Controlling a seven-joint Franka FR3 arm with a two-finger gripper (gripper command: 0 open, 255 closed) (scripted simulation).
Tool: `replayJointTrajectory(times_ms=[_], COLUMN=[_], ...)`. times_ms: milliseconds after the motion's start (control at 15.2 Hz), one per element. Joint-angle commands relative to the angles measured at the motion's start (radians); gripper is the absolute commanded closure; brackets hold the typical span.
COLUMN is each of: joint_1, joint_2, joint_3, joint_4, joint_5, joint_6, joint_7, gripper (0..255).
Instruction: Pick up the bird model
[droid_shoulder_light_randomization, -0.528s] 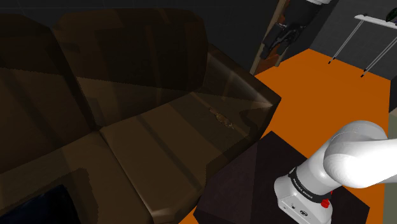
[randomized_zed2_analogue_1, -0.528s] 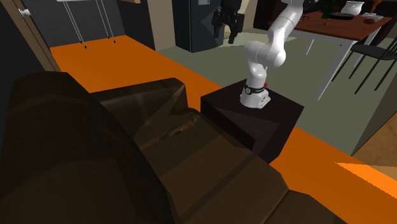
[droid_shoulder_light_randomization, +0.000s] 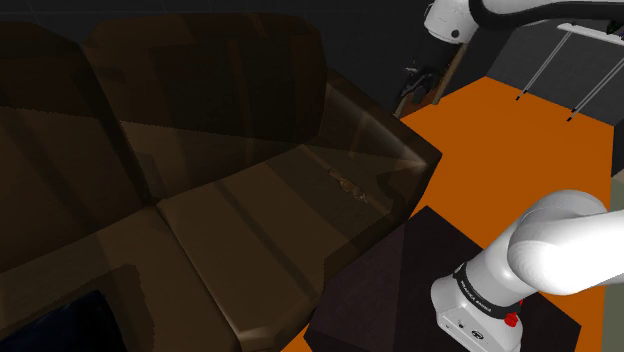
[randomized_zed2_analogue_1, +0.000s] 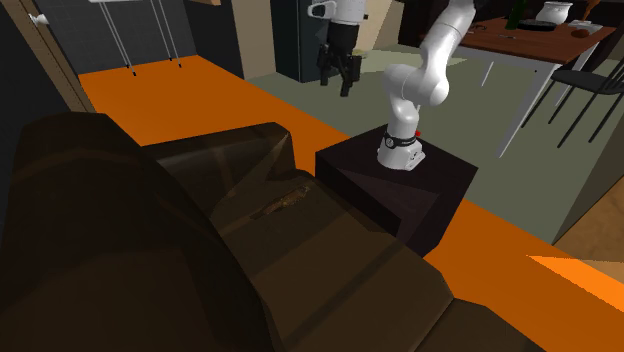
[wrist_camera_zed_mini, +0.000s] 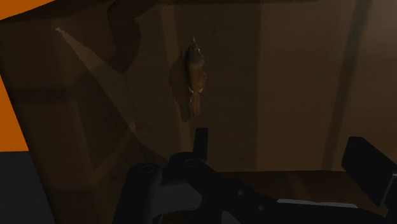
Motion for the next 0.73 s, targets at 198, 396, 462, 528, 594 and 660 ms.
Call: replayJointTrajectory(times_ms=[198,396,462,528,594,660], joint_1=[-0.014,-0.023,-0.026,-0.028,-0.031,-0.034], joint_2=[0.121,0.212,0.244,0.277,0.311,0.346], joint_3=[-0.015,-0.026,-0.029,-0.033,-0.036,-0.04], joint_4=[-0.054,-0.07,-0.072,-0.074,-0.074,-0.073], joint_5=[-0.008,-0.014,-0.015,-0.017,-0.018,-0.02], joint_6=[0.139,0.221,0.248,0.275,0.302,0.328], joint_7=[-0.009,-0.015,-0.018,-0.02,-0.022,-0.024], gripper=[0,0,0,0,0,0])
